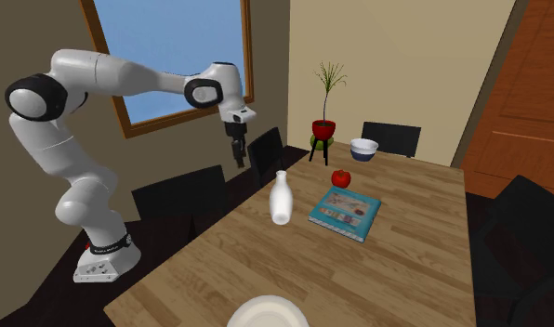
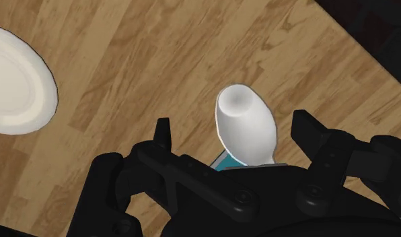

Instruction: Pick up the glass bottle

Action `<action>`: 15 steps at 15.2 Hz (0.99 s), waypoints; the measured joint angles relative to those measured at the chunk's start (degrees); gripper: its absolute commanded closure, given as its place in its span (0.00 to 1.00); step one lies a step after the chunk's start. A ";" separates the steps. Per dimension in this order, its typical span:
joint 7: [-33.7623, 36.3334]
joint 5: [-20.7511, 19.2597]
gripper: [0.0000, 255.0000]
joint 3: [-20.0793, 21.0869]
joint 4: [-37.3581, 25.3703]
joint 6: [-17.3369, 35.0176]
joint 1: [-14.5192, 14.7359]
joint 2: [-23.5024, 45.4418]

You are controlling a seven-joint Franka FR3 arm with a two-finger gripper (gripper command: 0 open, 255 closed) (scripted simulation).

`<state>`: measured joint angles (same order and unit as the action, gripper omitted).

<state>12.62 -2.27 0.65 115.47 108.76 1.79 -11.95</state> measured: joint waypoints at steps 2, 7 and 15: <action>0.21 0.00 0.00 0.21 -3.24 1.13 0.16 4.68; 1.41 -0.19 0.00 1.07 -12.99 1.92 0.93 16.01; 2.19 -0.65 0.00 1.61 -28.27 1.22 1.90 31.60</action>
<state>14.81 -2.92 2.25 87.19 109.97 3.69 19.65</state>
